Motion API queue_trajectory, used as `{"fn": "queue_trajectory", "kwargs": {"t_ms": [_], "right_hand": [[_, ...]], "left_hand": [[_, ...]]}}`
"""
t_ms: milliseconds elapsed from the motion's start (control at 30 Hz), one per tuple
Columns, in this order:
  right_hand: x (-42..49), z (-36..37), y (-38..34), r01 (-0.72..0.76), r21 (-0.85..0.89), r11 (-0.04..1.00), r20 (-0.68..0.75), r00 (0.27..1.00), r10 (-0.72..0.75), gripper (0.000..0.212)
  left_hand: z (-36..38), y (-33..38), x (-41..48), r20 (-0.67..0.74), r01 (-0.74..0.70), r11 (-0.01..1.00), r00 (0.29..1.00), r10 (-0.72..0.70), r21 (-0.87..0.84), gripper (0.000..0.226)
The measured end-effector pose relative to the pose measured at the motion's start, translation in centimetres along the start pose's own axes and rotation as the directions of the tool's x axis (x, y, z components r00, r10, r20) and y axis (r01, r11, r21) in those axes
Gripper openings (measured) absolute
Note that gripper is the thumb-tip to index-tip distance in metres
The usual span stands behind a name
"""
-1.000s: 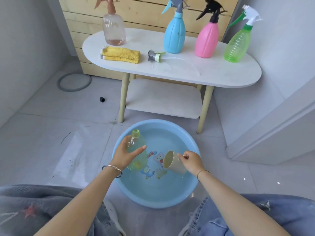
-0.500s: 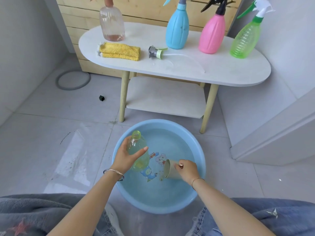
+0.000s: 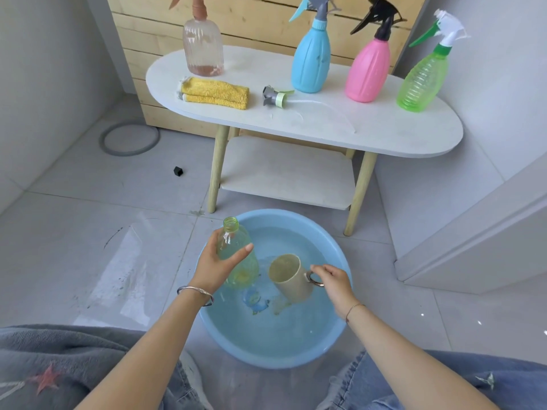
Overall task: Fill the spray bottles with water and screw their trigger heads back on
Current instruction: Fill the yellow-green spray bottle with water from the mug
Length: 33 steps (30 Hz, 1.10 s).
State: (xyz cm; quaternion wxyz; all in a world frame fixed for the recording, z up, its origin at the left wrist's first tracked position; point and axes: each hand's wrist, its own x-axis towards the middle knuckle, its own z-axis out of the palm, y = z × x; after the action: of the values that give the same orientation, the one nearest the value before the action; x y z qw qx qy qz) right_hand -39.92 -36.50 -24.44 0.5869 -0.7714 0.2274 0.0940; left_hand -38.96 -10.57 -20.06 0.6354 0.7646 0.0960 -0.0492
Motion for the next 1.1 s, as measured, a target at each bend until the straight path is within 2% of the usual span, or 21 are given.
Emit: {"fn": "queue_trajectory", "kwargs": {"t_ms": [133,233,367,467,567,667,733,833,1100], "right_hand": [[-0.9,-1.2,-4.1,0.026,0.153,0.988,-0.019,1.0,-0.024,0.042],[-1.8,-2.7,-7.7,0.086,0.191,0.978,-0.005,0.996,-0.087,0.035],[-3.6,-4.9,-12.4,0.2,0.21,0.957,0.023,0.978,-0.209,0.054],[-5.0,-6.6,-15.2,0.255,0.238,0.937,0.027,0.963,-0.269,0.035],[-6.1,-7.8,-17.0,0.31,0.255,0.916,0.015,0.946,-0.324,0.043],[-7.5,-8.2,-17.8,0.348,0.277,0.896,-0.007,0.933,-0.36,0.053],[-7.9,-8.3,-17.7,0.365,0.262,0.893,-0.034,0.929,-0.369,0.057],[-7.8,-8.4,-17.1,0.375,0.261,0.889,-0.054,0.926,-0.375,0.045],[-8.0,-7.7,-16.6,0.388,0.099,0.916,-0.051,0.922,-0.384,0.036]], "left_hand": [[0.2,1.2,-0.3,0.003,-0.042,0.999,0.999,0.042,0.007,0.063],[0.6,2.1,-0.6,0.016,-0.096,0.994,0.995,0.095,0.059,0.051],[1.2,3.4,-1.0,0.085,-0.16,0.981,0.985,0.151,0.109,0.043],[1.8,4.0,-1.3,0.138,-0.204,0.971,0.973,0.186,0.125,0.042],[2.2,4.6,-1.7,0.177,-0.251,0.958,0.958,0.225,0.141,0.047],[2.5,4.9,-2.0,0.209,-0.298,0.939,0.942,0.261,0.172,0.067],[2.7,4.6,-2.0,0.217,-0.31,0.931,0.939,0.267,0.193,0.072],[3.0,4.2,-2.1,0.221,-0.315,0.923,0.938,0.267,0.221,0.066],[3.7,3.1,-1.7,0.234,-0.322,0.905,0.937,0.261,0.278,0.061]]}}
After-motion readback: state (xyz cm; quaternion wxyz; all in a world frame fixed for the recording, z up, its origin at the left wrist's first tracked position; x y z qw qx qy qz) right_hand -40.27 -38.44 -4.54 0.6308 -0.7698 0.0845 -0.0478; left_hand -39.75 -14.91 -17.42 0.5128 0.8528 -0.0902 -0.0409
